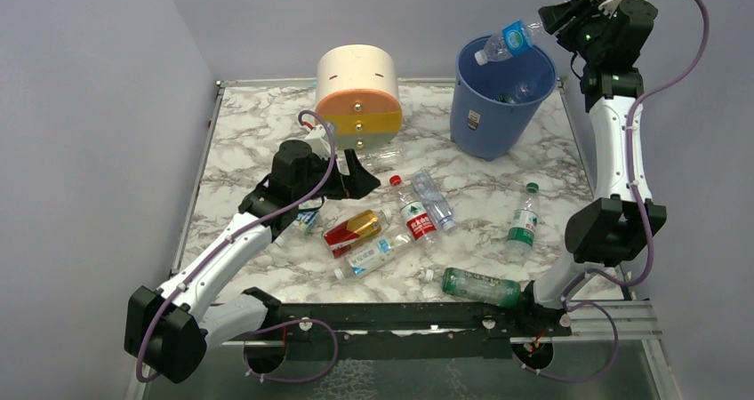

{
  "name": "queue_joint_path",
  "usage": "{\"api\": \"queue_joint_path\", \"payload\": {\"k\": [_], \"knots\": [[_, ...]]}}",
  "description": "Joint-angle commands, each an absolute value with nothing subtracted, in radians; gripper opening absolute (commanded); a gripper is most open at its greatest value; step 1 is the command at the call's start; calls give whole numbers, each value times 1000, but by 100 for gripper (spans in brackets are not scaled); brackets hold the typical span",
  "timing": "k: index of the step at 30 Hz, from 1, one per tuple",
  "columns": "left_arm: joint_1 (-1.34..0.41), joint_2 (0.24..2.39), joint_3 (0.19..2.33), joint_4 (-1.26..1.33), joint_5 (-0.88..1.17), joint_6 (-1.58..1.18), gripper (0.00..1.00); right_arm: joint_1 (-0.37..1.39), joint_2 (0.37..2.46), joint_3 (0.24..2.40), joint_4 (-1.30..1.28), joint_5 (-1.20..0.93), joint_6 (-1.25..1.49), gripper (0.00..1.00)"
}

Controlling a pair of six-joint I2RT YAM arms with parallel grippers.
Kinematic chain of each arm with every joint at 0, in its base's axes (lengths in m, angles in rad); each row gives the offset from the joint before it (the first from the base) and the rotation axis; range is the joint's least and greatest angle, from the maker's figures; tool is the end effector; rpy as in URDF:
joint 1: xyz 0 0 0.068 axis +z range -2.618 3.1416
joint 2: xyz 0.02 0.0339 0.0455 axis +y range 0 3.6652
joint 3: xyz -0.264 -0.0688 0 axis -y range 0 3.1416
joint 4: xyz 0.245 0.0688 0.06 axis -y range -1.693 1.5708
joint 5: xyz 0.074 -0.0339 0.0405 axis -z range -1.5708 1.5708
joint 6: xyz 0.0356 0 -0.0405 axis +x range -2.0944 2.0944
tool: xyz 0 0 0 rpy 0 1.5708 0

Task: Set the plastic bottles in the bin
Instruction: Place the plastic bottle in the trash bin.

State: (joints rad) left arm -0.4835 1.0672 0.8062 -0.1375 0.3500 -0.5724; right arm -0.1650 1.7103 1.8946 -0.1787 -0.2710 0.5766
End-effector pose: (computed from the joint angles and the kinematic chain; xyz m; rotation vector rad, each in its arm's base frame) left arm 0.2102 -0.1241 0.2978 0.1514 2.0865 -1.0123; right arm 0.3911 -0.0555 0.4794 0.3696 1.5469 0.5341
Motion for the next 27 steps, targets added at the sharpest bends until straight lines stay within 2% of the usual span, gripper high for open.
{"api": "queue_joint_path", "payload": {"k": [1, 27], "knots": [[-478, 1070, 799, -100, 377, -581, 99, -175, 1728, 1875, -147, -235, 579, 55], [-477, 1116, 790, -58, 397, -589, 99, -179, 1793, 1836, -141, -269, 588, 58]]}}
